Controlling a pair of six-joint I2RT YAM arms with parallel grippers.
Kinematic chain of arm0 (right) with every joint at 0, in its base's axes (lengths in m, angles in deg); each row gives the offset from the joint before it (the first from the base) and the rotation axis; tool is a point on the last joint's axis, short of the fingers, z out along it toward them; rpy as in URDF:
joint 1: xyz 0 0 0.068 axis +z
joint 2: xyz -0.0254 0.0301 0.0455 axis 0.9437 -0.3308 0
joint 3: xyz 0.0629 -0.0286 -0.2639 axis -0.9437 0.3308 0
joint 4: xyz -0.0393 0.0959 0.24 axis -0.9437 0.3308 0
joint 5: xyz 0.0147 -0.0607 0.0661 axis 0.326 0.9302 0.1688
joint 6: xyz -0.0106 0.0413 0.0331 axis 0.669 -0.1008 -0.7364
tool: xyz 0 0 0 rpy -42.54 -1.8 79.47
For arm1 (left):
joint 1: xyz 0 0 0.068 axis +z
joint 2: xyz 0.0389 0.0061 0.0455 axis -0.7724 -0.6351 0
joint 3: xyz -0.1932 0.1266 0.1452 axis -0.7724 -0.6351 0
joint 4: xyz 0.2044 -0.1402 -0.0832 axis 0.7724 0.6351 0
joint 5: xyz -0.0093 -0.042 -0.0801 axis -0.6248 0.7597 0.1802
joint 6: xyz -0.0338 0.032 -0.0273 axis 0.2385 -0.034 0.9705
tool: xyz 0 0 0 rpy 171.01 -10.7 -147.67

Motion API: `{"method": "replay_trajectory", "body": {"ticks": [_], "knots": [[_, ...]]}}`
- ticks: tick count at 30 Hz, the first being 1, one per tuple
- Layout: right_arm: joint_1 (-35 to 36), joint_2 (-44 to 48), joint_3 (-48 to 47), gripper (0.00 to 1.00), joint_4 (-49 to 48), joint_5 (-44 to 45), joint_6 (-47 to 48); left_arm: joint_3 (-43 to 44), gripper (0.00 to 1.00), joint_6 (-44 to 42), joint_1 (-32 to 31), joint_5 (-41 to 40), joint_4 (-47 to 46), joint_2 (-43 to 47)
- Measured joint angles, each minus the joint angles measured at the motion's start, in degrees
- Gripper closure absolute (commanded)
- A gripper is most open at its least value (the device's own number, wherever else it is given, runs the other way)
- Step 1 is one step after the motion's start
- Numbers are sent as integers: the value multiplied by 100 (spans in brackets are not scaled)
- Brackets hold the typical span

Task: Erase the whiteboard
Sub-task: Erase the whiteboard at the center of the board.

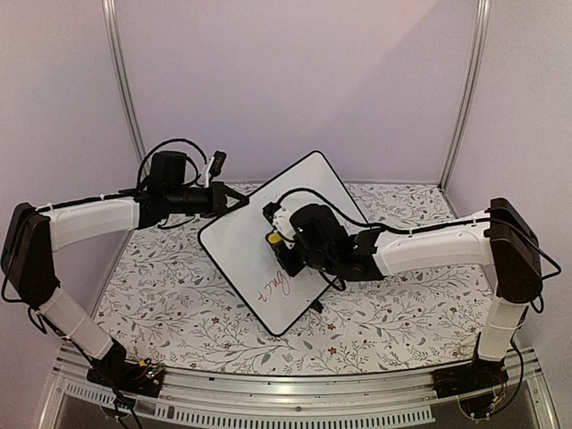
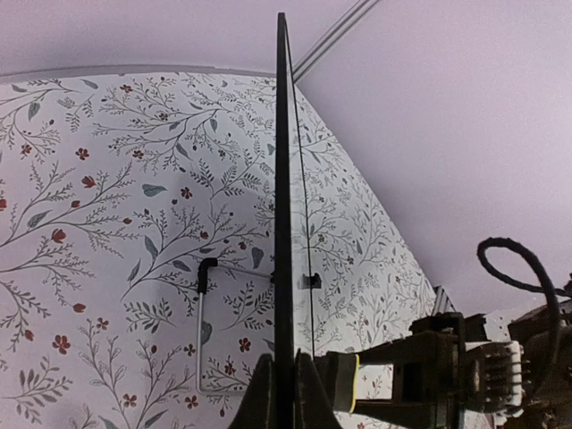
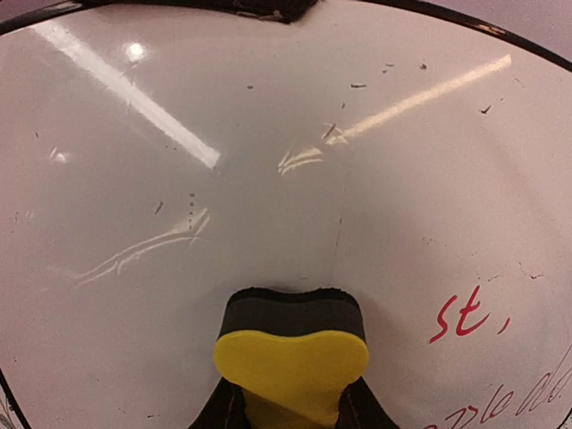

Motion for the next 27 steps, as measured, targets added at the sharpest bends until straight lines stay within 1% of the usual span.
{"method": "replay_trajectory", "body": {"ticks": [16, 27], "knots": [[490, -175, -157, 100, 120, 168, -109, 0, 100, -57, 0, 24, -15, -2], [802, -404, -450, 100, 181, 170, -201, 0, 100, -94, 4, 42, -20, 0]]}}
